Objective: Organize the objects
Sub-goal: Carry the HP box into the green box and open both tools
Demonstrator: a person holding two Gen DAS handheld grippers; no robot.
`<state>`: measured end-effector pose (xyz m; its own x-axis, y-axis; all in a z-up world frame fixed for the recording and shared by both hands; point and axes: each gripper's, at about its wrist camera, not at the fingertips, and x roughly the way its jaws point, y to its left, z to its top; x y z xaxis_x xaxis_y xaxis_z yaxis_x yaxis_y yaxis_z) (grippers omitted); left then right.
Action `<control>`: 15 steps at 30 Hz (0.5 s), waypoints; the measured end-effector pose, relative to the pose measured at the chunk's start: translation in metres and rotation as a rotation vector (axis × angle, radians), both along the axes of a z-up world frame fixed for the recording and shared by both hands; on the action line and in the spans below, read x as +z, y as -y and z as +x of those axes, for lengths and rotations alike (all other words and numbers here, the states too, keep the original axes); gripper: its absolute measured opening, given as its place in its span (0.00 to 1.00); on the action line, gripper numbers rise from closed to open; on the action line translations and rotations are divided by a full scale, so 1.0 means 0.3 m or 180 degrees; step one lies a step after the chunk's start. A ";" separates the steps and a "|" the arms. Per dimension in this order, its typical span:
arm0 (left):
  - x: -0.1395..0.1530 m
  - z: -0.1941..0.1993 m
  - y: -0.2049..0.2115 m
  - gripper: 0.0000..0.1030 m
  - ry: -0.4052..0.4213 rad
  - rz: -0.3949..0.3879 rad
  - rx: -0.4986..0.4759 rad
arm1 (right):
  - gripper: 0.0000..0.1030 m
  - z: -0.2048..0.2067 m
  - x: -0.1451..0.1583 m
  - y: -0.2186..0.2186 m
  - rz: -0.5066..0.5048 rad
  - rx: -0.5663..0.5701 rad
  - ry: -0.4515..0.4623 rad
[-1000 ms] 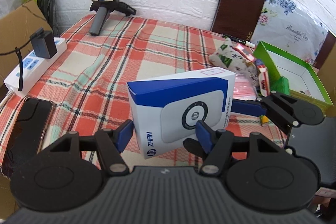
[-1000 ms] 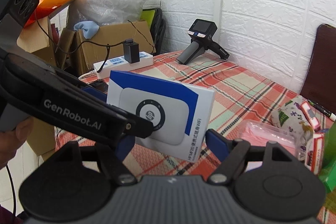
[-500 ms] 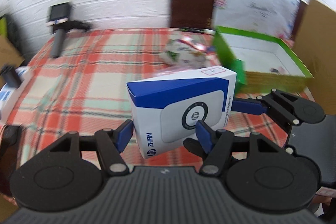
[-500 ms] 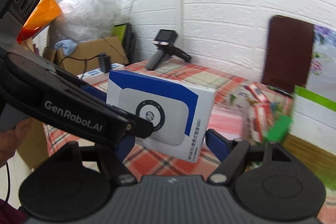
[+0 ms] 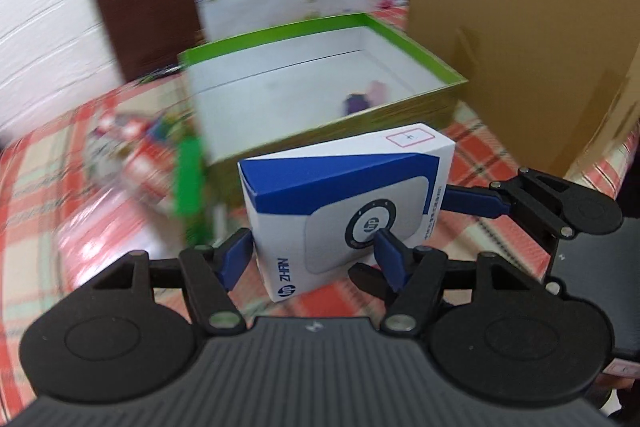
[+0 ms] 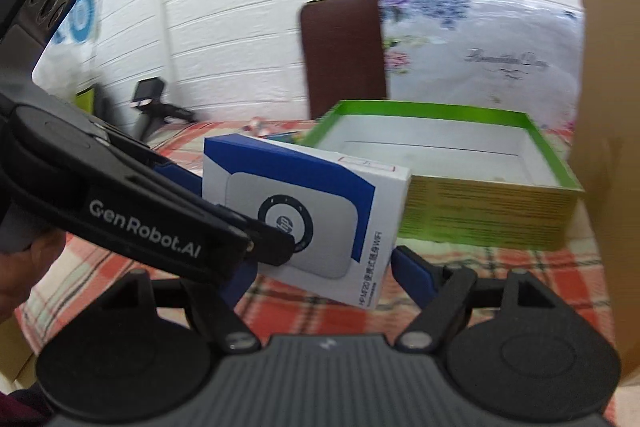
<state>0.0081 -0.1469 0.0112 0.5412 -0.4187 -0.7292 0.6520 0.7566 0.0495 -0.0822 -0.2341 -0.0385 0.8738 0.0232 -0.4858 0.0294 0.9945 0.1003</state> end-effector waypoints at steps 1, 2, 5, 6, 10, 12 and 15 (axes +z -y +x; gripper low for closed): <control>0.006 0.013 0.028 0.67 0.0002 0.0007 -0.0045 | 0.75 -0.002 0.002 0.026 -0.0009 -0.0069 0.0021; 0.015 0.029 0.057 0.67 0.0009 0.0007 -0.0081 | 0.75 0.002 0.007 0.050 -0.0003 -0.0129 0.0050; 0.050 0.077 0.125 0.67 0.0109 -0.0008 -0.0166 | 0.75 0.032 0.035 0.119 0.0067 -0.0270 0.0156; 0.061 0.095 0.144 0.67 0.0156 -0.0011 -0.0187 | 0.75 0.049 0.046 0.137 0.0075 -0.0307 0.0194; 0.089 0.191 0.208 0.68 0.0247 -0.0046 -0.0181 | 0.75 0.146 0.086 0.191 0.0026 -0.0403 0.0316; 0.089 0.246 0.240 0.69 0.0247 -0.0062 -0.0145 | 0.75 0.205 0.095 0.213 0.0002 -0.0427 0.0341; 0.071 0.325 0.281 0.69 0.0233 -0.0067 -0.0076 | 0.75 0.290 0.087 0.283 -0.0008 -0.0448 0.0326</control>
<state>0.1057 -0.2312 0.0324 0.5825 -0.4471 -0.6789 0.6651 0.7423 0.0818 0.0049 -0.3190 -0.0126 0.9133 -0.1041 -0.3938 0.1582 0.9816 0.1074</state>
